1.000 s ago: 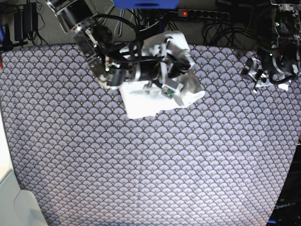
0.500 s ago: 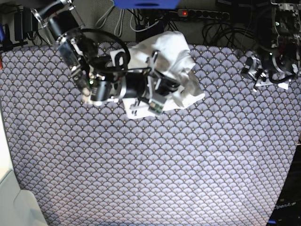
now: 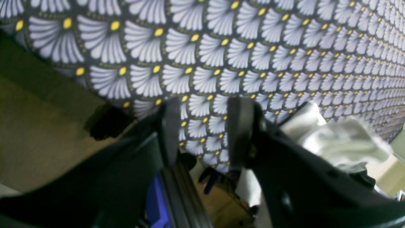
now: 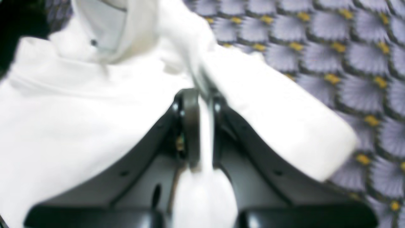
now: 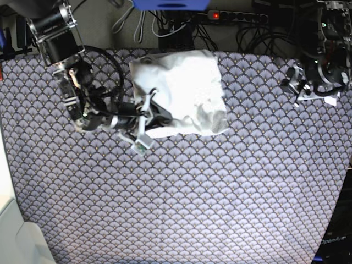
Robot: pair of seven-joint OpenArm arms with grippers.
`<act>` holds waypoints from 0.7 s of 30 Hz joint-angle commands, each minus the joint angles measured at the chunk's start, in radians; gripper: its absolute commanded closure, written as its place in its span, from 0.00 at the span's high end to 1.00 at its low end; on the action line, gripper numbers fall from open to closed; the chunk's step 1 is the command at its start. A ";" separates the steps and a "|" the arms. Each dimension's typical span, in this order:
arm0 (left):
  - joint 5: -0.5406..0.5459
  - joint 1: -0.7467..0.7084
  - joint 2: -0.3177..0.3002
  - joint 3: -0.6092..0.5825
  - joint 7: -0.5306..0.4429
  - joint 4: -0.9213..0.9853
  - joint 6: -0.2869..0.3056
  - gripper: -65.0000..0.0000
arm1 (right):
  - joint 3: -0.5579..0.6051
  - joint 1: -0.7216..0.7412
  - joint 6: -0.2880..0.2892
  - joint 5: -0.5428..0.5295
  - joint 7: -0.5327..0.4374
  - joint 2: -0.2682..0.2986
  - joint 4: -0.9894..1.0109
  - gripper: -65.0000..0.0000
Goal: Fold the T-shirt properly
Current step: 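Press and tuck the folded edge into the bundle with the right gripper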
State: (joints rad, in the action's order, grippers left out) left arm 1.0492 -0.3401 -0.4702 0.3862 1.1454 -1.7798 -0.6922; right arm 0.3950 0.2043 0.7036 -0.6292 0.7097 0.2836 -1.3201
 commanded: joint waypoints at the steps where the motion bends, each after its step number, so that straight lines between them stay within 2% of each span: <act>1: 0.021 0.003 -0.015 0.006 0.005 -0.015 -0.006 0.38 | -0.017 0.016 -0.005 0.010 -0.003 0.026 -0.009 0.07; 6: 0.021 0.008 0.011 0.007 0.005 -0.015 -0.006 0.38 | -0.021 0.014 -0.005 0.007 -0.022 0.070 -0.009 0.07; 10: 0.021 0.026 0.031 0.003 0.005 -0.015 -0.006 0.38 | -0.021 -0.006 -0.005 0.006 -0.019 0.067 -0.025 0.07; 17: 0.021 0.036 0.038 0.006 0.005 -0.015 -0.006 0.38 | -0.018 -0.113 -0.005 0.006 -0.019 0.062 -0.258 0.07; 21: 0.026 0.037 0.041 0.006 0.005 -0.015 -0.006 0.38 | -0.017 -0.150 -0.005 0.009 -0.009 0.061 -0.309 0.07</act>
State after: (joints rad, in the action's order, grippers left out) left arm 1.0489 -0.3065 -0.4160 0.3847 1.1442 -1.7802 -0.6922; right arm 0.3828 0.0456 0.6918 -0.6083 0.7124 0.3355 -1.6146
